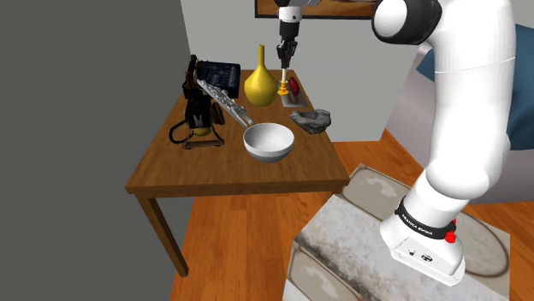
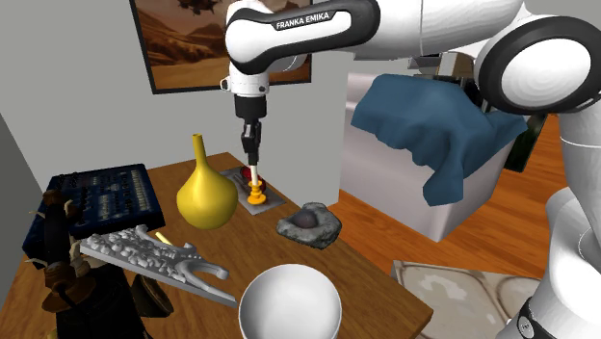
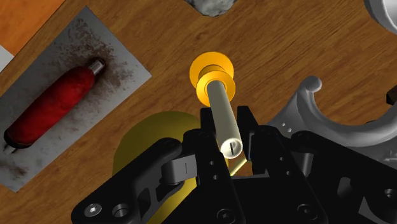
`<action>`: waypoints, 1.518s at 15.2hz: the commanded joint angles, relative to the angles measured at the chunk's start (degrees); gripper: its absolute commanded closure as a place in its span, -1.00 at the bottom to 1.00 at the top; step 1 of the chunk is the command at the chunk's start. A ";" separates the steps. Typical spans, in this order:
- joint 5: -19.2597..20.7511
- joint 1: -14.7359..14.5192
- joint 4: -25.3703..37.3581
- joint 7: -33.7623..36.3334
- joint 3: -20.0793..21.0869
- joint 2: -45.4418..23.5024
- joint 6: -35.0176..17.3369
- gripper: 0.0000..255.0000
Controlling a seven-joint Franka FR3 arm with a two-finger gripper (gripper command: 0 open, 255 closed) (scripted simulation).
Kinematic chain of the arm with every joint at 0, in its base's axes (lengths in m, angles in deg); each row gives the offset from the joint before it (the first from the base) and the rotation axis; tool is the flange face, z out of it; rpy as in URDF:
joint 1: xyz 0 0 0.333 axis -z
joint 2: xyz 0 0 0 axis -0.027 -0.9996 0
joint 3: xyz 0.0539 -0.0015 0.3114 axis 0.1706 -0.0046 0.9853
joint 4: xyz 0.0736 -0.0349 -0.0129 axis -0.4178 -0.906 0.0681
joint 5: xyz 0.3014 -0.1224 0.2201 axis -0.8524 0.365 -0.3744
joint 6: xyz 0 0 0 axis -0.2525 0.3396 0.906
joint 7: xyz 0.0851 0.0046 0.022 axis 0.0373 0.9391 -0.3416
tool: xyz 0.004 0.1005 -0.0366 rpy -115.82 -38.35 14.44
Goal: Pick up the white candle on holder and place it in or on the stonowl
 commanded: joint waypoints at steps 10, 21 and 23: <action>0.52 0.79 3.40 -0.82 -0.60 3.15 6.55 1.00; 5.20 2.10 -16.82 -5.89 -3.42 23.24 5.97 1.00; 5.30 2.05 -18.79 -5.85 -3.38 23.58 4.33 1.00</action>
